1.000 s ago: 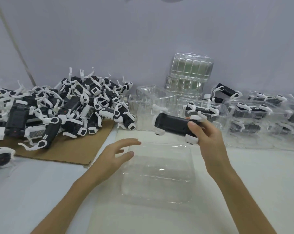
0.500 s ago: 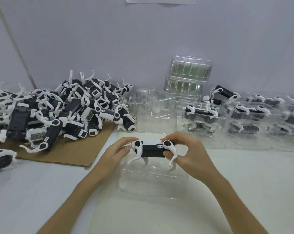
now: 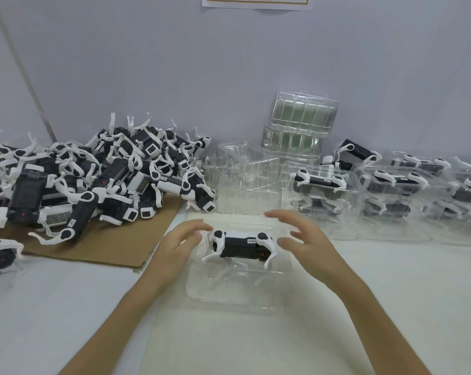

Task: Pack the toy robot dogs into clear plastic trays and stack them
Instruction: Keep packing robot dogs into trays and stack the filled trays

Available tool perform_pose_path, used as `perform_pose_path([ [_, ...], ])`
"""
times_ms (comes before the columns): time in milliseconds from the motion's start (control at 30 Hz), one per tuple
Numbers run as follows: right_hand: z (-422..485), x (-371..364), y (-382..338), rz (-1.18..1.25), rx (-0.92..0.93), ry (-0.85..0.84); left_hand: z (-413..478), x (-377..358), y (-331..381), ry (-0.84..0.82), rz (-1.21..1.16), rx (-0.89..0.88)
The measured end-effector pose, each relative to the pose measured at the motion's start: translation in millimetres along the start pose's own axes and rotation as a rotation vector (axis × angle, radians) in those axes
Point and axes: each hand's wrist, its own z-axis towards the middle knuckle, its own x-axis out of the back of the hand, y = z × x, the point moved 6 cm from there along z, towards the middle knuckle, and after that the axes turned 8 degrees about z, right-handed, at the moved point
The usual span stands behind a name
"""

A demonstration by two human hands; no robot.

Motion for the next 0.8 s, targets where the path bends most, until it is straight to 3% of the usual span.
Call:
perform_pose_path([
  [100, 1.9, 2.8, 20.0, 0.024, -0.186, 0.143, 1.5, 8.7, -12.1, 0.106, 0.022, 0.089],
  [233, -0.5, -12.7, 42.0, 0.097, -0.464, 0.003, 3.8, 4.6, -29.0, 0.005, 0.016, 0.283],
  [500, 0.4, -14.5, 22.4, 0.416, -0.262, -0.097, -2.6, -7.7, -9.7, -0.194, -0.202, 0.16],
  [800, 2.1, -5.1, 12.3, 0.277, -0.098, 0.153, -5.6, -7.5, 6.2, -0.103, -0.144, 0.021],
])
